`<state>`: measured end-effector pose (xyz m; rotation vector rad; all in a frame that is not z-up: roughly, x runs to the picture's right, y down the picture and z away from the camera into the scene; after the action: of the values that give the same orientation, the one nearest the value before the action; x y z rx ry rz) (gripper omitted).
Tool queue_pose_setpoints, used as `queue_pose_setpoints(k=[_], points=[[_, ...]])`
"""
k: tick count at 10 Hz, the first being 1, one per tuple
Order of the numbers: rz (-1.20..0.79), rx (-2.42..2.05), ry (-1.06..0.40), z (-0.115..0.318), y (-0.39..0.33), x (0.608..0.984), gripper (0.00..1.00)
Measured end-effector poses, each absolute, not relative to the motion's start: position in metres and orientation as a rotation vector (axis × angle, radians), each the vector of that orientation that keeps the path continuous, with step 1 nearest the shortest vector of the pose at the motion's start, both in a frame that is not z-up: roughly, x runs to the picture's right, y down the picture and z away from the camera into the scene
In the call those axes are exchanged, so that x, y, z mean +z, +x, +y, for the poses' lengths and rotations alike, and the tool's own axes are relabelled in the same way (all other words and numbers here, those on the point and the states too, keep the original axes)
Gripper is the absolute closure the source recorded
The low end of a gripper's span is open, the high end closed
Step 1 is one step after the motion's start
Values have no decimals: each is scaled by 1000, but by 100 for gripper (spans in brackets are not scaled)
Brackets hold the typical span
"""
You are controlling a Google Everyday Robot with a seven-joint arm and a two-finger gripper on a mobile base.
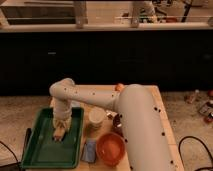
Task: Place eraser in tray
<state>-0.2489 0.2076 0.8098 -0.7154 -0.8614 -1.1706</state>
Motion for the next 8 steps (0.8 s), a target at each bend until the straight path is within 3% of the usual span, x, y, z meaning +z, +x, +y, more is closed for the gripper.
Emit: queue_pose_setpoints(k=[8], points=[[-835,-1176,-658,174,-248,790,20]])
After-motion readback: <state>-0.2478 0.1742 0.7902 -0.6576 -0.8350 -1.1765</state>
